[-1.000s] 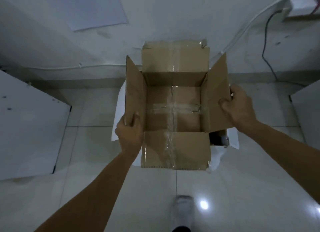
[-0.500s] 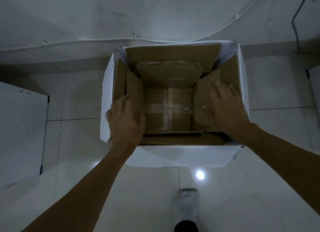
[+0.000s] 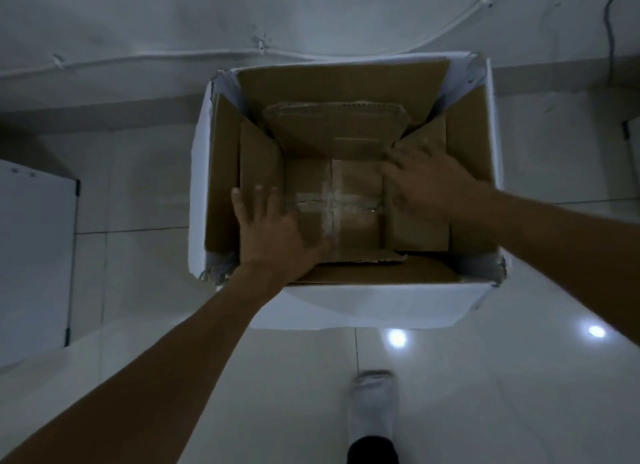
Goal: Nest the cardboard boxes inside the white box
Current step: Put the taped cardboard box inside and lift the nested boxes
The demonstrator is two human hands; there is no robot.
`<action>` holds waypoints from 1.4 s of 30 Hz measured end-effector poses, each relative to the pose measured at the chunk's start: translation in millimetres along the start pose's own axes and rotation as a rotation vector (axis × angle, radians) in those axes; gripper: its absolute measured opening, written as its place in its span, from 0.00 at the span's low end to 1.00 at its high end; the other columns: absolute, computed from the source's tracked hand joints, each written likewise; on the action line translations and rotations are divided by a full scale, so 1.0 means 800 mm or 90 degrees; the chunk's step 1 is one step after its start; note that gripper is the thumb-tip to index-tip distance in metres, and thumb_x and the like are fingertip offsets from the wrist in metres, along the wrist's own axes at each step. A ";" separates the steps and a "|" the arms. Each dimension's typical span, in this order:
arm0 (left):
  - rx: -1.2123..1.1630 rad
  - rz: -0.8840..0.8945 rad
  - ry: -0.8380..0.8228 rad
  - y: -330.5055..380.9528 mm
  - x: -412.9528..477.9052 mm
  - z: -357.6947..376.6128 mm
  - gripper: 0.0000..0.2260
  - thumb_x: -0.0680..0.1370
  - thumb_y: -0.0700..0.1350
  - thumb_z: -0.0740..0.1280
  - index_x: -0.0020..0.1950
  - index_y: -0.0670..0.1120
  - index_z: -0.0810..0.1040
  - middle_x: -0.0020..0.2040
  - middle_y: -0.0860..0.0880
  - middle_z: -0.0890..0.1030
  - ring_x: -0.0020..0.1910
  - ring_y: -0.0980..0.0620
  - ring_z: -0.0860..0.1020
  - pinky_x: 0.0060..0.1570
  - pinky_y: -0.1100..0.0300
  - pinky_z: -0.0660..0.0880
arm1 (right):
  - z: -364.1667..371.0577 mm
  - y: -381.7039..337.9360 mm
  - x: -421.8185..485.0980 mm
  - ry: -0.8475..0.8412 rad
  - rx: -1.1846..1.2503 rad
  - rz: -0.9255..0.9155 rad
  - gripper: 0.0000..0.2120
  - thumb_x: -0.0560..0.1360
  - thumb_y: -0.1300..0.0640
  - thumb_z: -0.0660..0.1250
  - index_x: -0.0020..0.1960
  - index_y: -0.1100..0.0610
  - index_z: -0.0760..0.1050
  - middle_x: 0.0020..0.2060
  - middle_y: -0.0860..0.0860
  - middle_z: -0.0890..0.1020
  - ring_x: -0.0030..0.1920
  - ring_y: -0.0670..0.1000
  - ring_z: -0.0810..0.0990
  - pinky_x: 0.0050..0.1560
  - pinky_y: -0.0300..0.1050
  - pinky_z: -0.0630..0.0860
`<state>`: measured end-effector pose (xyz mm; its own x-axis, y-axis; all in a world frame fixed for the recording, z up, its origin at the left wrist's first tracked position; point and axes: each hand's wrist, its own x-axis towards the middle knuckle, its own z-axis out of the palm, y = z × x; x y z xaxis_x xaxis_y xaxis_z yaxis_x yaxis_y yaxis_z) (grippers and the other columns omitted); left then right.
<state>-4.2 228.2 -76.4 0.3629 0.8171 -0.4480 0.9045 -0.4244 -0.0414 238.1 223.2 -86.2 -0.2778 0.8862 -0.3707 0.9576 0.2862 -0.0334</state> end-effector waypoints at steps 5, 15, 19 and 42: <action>-0.385 0.021 -0.230 0.033 -0.012 0.004 0.25 0.74 0.69 0.53 0.53 0.53 0.77 0.42 0.50 0.82 0.43 0.52 0.79 0.53 0.51 0.76 | -0.051 0.019 0.090 -0.054 0.141 0.067 0.35 0.75 0.50 0.65 0.75 0.57 0.52 0.77 0.58 0.52 0.76 0.59 0.50 0.73 0.63 0.49; -0.209 -0.070 0.192 -0.012 -0.020 0.009 0.21 0.75 0.55 0.65 0.63 0.45 0.71 0.72 0.41 0.68 0.73 0.42 0.62 0.73 0.39 0.44 | -0.014 0.039 -0.005 0.096 0.129 0.153 0.34 0.72 0.58 0.67 0.74 0.60 0.56 0.76 0.61 0.52 0.76 0.60 0.49 0.73 0.63 0.46; -0.267 -0.323 0.221 -0.051 -0.028 0.017 0.38 0.69 0.49 0.71 0.73 0.43 0.56 0.76 0.36 0.55 0.75 0.37 0.52 0.71 0.37 0.48 | 0.023 0.054 -0.081 0.145 0.118 0.348 0.38 0.71 0.55 0.70 0.73 0.61 0.54 0.75 0.65 0.53 0.75 0.64 0.52 0.69 0.70 0.51; -0.478 -0.339 0.249 0.150 -0.054 0.024 0.07 0.71 0.40 0.68 0.46 0.37 0.78 0.44 0.33 0.81 0.44 0.35 0.79 0.39 0.56 0.67 | 0.112 0.118 -0.291 0.265 0.606 0.632 0.04 0.69 0.65 0.65 0.40 0.63 0.79 0.33 0.54 0.78 0.31 0.52 0.74 0.23 0.25 0.66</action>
<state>84.3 134.4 -78.8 -0.2043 0.9575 -0.2037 0.8291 0.2799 0.4840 400.3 11.1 -86.5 0.6807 0.6590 -0.3201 0.4053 -0.7027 -0.5847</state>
